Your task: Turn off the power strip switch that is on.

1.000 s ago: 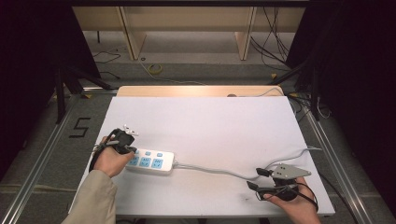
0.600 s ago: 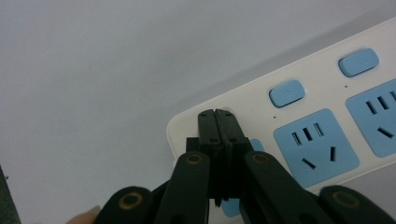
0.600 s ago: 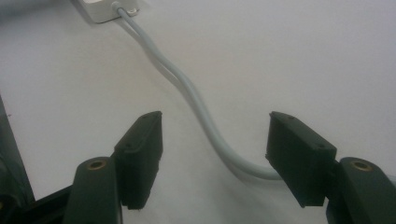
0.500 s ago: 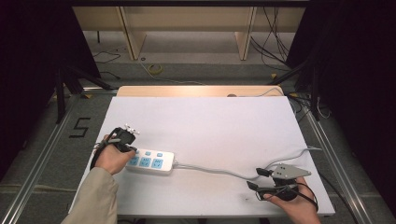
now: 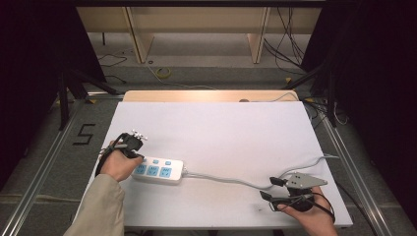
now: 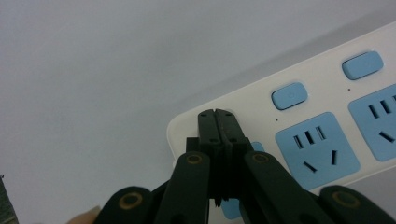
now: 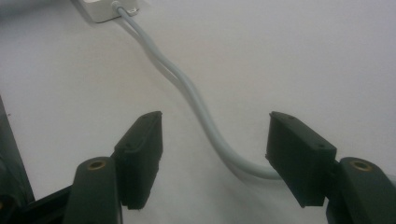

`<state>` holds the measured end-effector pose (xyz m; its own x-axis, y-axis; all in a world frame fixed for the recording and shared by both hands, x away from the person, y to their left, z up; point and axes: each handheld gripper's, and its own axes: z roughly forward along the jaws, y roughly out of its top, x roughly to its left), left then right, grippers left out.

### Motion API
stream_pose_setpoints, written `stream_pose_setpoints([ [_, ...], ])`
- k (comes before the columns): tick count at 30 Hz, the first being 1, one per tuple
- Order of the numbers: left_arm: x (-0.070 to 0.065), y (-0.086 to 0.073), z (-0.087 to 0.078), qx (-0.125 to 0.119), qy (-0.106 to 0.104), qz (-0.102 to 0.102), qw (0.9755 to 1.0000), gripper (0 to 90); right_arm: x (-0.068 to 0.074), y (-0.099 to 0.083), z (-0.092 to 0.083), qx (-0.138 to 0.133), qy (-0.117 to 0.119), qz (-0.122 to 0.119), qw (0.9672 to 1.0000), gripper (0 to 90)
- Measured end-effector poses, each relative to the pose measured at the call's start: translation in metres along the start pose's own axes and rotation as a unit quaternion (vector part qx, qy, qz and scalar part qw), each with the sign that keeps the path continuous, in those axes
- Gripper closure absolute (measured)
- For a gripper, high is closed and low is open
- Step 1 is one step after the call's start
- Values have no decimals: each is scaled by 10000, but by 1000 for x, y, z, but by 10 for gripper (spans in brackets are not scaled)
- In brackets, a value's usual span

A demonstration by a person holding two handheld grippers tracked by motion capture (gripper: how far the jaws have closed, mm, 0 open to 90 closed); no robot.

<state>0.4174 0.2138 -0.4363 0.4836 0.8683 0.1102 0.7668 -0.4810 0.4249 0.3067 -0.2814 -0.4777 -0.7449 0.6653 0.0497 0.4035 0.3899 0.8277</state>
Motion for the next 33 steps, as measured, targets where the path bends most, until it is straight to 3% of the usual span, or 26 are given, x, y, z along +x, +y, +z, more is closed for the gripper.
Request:
stream_pose_setpoints([
  [33,-1,9,7,177,-27,71,9998,900,0,0,0,9,-7,4,10000,369],
])
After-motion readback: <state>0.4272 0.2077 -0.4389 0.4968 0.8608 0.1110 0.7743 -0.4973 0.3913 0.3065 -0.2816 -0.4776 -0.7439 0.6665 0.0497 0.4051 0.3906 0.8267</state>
